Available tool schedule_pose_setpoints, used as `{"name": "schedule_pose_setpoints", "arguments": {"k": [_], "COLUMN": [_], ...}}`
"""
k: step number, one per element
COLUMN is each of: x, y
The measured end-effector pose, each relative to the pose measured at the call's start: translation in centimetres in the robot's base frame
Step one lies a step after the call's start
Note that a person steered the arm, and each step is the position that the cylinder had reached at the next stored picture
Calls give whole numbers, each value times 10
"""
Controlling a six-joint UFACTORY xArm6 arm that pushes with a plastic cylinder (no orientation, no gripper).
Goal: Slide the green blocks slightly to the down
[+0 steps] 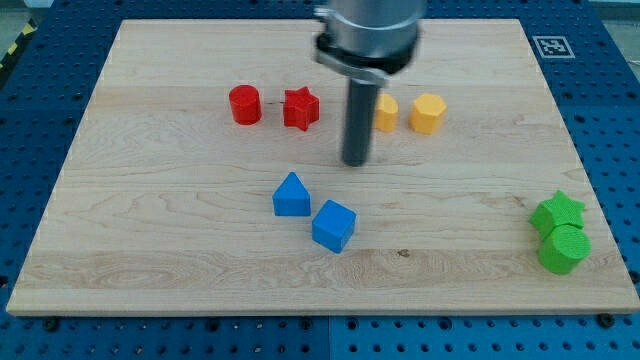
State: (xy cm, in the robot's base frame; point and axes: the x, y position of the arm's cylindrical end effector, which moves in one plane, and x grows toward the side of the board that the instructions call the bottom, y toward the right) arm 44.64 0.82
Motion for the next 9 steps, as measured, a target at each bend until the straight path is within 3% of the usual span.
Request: {"name": "schedule_pose_setpoints", "arguments": {"k": [2,4,5,6,8,9], "x": [-1,75,103,127,139,139], "y": [-138,-143,-132,-84,43,57]}}
